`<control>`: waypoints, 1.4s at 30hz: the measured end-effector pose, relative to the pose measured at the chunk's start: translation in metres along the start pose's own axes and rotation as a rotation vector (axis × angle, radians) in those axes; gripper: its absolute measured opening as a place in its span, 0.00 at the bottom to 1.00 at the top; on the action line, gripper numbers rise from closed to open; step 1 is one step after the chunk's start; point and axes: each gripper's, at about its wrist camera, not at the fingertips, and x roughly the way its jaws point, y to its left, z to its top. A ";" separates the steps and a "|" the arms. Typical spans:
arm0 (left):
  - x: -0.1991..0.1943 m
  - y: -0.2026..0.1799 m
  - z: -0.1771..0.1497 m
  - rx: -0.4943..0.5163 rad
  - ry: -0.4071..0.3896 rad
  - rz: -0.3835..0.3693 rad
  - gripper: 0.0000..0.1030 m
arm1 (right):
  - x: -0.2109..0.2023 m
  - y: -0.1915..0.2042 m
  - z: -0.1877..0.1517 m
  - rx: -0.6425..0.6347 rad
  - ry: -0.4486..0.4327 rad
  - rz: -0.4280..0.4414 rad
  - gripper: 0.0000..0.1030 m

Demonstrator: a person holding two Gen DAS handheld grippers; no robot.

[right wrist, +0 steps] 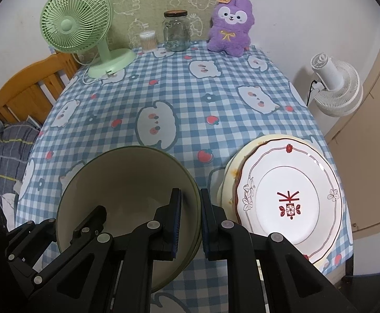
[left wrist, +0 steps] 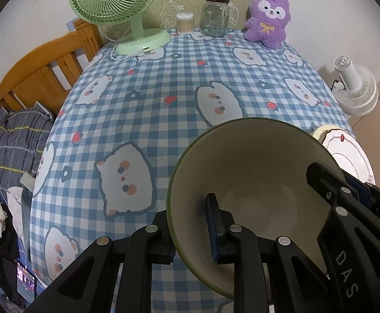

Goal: Organize plates and bowls
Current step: 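Carry the patterned bowl toward the plate stack with both tools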

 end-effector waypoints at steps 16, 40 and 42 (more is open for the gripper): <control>-0.001 -0.003 -0.002 0.009 -0.004 0.012 0.18 | 0.000 -0.004 -0.003 -0.005 0.000 -0.020 0.16; -0.004 -0.009 0.005 0.056 -0.049 -0.087 0.84 | 0.008 -0.011 0.006 -0.046 0.033 0.046 0.72; 0.001 -0.007 0.004 0.044 -0.036 -0.078 0.84 | 0.013 -0.011 0.006 -0.046 0.053 0.057 0.72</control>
